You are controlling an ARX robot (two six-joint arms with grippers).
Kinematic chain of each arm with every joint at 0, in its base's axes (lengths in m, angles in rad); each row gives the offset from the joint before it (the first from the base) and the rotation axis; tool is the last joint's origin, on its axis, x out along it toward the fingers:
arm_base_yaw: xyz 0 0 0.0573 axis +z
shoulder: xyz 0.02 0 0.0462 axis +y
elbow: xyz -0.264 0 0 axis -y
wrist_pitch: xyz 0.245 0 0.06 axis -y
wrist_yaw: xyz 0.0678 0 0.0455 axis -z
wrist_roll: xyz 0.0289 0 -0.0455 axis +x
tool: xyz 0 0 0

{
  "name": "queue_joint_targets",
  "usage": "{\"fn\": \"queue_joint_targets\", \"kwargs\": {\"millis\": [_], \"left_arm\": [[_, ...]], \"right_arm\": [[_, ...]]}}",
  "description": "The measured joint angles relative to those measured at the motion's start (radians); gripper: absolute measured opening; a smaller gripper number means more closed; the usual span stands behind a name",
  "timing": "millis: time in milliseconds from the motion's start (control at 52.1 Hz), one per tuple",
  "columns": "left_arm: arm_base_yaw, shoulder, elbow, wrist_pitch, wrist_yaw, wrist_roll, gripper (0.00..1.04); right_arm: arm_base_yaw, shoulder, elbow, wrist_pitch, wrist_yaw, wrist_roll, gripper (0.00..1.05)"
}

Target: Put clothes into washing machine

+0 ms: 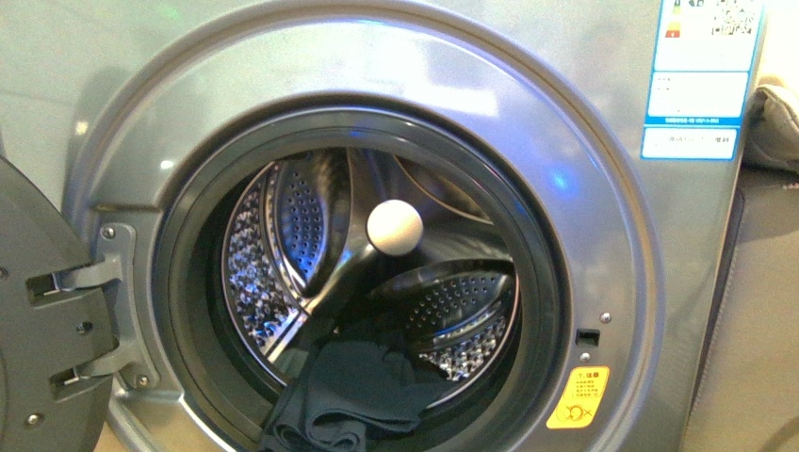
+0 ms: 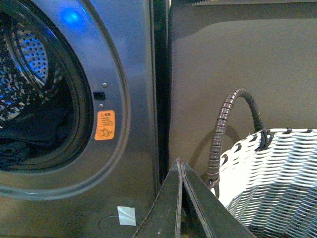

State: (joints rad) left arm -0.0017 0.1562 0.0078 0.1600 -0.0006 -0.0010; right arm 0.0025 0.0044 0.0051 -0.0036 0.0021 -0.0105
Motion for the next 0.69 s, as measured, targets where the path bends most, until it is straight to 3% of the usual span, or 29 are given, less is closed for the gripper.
{"fn": "queue_joint_targets", "kwargs": {"millis": [58, 250, 326, 384, 633, 691], "left_arm": [[0.0, -0.111, 0.0, -0.144, 0.0, 0.0, 0.04], [0.0, -0.152, 0.0, -0.159, 0.0, 0.0, 0.04], [0.0, -0.152, 0.0, -0.159, 0.0, 0.0, 0.04], [0.0, -0.152, 0.0, -0.159, 0.0, -0.001, 0.13], [0.0, -0.152, 0.0, -0.159, 0.0, -0.001, 0.77], [0.0, -0.152, 0.0, -0.159, 0.0, -0.001, 0.88]], "right_arm": [[0.0, 0.0, 0.0, 0.0, 0.0, 0.0, 0.02], [0.0, 0.0, 0.0, 0.0, 0.0, 0.0, 0.02], [0.0, 0.0, 0.0, 0.0, 0.0, 0.0, 0.12], [0.0, 0.0, 0.0, 0.0, 0.0, 0.0, 0.23], [0.0, 0.0, 0.0, 0.0, 0.0, 0.0, 0.86], [0.0, 0.0, 0.0, 0.0, 0.0, 0.0, 0.97]]}}
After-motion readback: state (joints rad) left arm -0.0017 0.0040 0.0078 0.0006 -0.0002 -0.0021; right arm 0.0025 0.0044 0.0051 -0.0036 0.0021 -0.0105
